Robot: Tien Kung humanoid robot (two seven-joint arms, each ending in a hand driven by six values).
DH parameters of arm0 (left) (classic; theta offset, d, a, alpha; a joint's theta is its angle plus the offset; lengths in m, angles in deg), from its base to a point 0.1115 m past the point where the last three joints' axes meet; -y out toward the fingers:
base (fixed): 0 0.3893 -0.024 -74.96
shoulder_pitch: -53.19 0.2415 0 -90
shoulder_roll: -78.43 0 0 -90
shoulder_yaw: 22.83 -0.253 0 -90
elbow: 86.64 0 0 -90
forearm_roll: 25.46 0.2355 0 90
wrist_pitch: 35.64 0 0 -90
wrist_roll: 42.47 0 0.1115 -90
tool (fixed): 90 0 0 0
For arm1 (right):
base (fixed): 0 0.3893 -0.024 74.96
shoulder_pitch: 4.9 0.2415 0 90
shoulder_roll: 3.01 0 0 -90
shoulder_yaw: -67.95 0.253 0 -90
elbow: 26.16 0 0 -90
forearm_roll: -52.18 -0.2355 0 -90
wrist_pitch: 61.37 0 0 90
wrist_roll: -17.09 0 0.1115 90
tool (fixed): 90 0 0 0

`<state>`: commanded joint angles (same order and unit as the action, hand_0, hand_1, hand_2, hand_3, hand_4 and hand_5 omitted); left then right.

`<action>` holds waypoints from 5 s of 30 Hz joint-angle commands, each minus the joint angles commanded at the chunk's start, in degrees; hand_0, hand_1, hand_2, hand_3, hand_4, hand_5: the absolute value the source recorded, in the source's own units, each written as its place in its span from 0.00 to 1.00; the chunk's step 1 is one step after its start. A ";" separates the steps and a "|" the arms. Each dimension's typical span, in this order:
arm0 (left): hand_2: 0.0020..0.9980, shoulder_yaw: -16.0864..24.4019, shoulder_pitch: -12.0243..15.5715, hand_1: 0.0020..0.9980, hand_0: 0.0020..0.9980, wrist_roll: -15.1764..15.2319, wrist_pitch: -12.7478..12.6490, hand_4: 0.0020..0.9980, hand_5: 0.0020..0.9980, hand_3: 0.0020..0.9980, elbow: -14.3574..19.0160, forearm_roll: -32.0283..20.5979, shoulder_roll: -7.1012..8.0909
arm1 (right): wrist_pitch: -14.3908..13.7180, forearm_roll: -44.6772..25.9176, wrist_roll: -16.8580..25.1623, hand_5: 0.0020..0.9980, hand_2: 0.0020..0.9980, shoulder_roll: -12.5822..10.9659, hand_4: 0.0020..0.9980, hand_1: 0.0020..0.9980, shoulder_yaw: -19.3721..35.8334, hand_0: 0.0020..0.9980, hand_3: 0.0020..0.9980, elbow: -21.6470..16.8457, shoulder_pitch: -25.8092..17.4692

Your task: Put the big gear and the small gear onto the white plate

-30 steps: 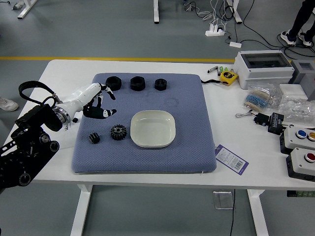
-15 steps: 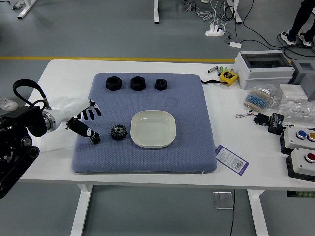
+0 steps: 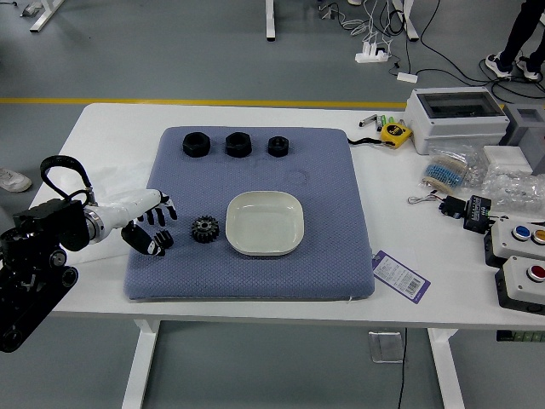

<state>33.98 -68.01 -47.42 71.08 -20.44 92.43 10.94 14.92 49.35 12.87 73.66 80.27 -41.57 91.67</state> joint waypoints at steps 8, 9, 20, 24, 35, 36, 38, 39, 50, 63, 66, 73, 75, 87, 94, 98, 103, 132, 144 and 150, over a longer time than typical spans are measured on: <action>0.55 -0.22 -0.34 0.51 0.39 0.23 -1.38 0.78 0.06 0.59 -1.27 -0.99 -0.37 | 0.03 -0.14 0.03 0.71 0.73 -0.05 0.80 0.66 -0.10 0.68 0.57 -0.01 0.22; 0.55 -0.21 -0.41 0.51 0.39 0.24 -1.56 0.78 0.06 0.59 -1.34 -1.22 -0.51 | 0.03 -0.13 0.03 0.71 0.73 -0.06 0.80 0.66 -0.10 0.68 0.57 -0.01 0.26; 0.55 -0.42 -0.86 0.51 0.39 -0.93 -1.12 0.80 0.07 0.59 -1.73 -4.48 -1.17 | -0.01 -0.31 0.07 0.71 0.73 -0.07 0.80 0.66 -0.21 0.68 0.57 0.00 0.46; 0.55 -0.82 -0.73 0.51 0.39 -0.99 -0.96 0.80 0.07 0.59 -2.12 -4.96 -1.28 | -0.02 -0.26 0.06 0.71 0.73 -0.06 0.80 0.66 -0.22 0.68 0.57 0.01 0.50; 0.55 -1.07 -0.62 0.50 0.37 -0.49 -2.18 0.76 0.06 0.59 -2.85 -5.74 -1.84 | -0.06 -0.18 0.04 0.71 0.73 -0.08 0.80 0.66 -0.14 0.68 0.57 0.00 0.60; 0.55 -1.10 -0.63 0.50 0.37 -0.45 -2.29 0.76 0.06 0.59 -2.93 -5.81 -1.90 | -0.06 -0.20 0.05 0.71 0.73 -0.08 0.80 0.66 -0.15 0.68 0.57 0.00 0.61; 0.52 -1.27 -0.60 0.48 0.31 -0.33 -2.69 0.71 0.05 0.58 -3.18 -6.12 -2.05 | -0.07 -0.37 0.10 0.71 0.73 -0.09 0.80 0.66 -0.23 0.68 0.57 -0.01 0.64; 0.52 -1.31 -0.60 0.48 0.31 -0.31 -2.78 0.71 0.05 0.58 -3.23 -6.21 -2.08 | -0.08 -0.41 0.12 0.71 0.73 -0.10 0.80 0.66 -0.25 0.68 0.57 -0.01 0.65; 0.44 -2.26 -0.54 0.38 0.23 -0.56 -3.10 0.62 0.00 0.52 -4.47 -7.12 -2.06 | -0.09 -0.30 0.07 0.71 0.73 -0.14 0.80 0.66 -0.21 0.68 0.57 -0.03 0.77; 0.32 -2.69 -0.64 0.24 0.18 -1.23 -1.24 0.40 0.00 0.44 -4.37 -6.97 -1.85 | -0.11 -0.18 0.02 0.71 0.73 -0.10 0.80 0.66 -0.08 0.68 0.57 -0.03 0.67; 0.32 -2.66 -0.75 0.24 0.18 -1.15 -1.06 0.40 0.00 0.44 -4.22 -6.91 -1.84 | -0.11 -0.02 -0.02 0.71 0.73 -0.10 0.80 0.66 0.00 0.68 0.57 -0.03 0.63; 0.31 -2.65 -0.86 0.22 0.18 -1.07 -0.58 0.36 0.00 0.44 -3.48 -6.46 -1.65 | -0.09 0.16 -0.05 0.71 0.73 -0.12 0.80 0.66 0.11 0.68 0.57 -0.04 0.39; 0.31 -2.54 -0.93 0.22 0.18 -1.04 -0.58 0.40 0.00 0.45 -3.16 -6.34 -1.59 | -0.09 0.19 -0.06 0.71 0.73 -0.12 0.80 0.66 0.16 0.68 0.57 -0.04 0.31; 0.30 -1.92 -1.60 0.21 0.18 -1.16 -0.46 0.37 0.00 0.46 -0.12 -5.33 -1.31 | -0.05 0.25 -0.05 0.71 0.73 -0.16 0.80 0.66 0.18 0.68 0.57 -0.07 0.08; 0.30 -1.50 -3.02 0.21 0.18 -1.36 -0.35 0.36 0.00 0.46 3.28 -5.07 -1.06 | 0.00 -0.09 0.01 0.71 0.73 -0.21 0.80 0.66 -0.01 0.68 0.57 -0.08 0.21; 0.30 -1.42 -4.04 0.21 0.18 -1.24 -0.61 0.37 0.00 0.46 4.26 -5.26 -1.54 | 0.00 -0.20 0.00 0.71 0.73 -0.22 0.80 0.66 -0.05 0.68 0.57 -0.07 0.31; 0.30 -2.49 -5.26 0.21 0.18 0.15 -2.32 0.37 0.00 0.46 4.49 -6.60 -3.17 | -0.03 -0.13 -0.05 0.71 0.73 -0.25 0.80 0.66 -0.03 0.68 0.57 -0.08 0.52; 0.48 -12.80 -11.89 0.41 0.24 11.18 -14.02 0.71 0.00 0.59 -11.79 -7.35 -15.73 | -0.48 1.96 -0.76 0.71 0.73 -0.04 0.80 0.66 1.05 0.68 0.57 -0.35 1.64; 0.52 -12.13 -11.81 0.43 0.28 11.21 -15.46 1.00 0.28 0.60 -13.78 -10.12 -15.97 | -0.55 1.78 -0.77 0.71 0.73 0.01 0.80 0.66 1.02 0.68 0.57 -0.35 1.70; 0.52 -10.87 -11.69 0.42 0.30 11.33 -15.93 1.00 0.43 0.65 -13.73 -9.96 -15.92 | -0.49 1.73 -0.72 0.71 0.73 -0.03 0.80 0.66 0.98 0.68 0.57 -0.36 1.68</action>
<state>23.11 -79.70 -36.10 55.14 -34.17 82.47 -4.98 14.43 51.08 12.16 73.64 81.25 -41.93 93.35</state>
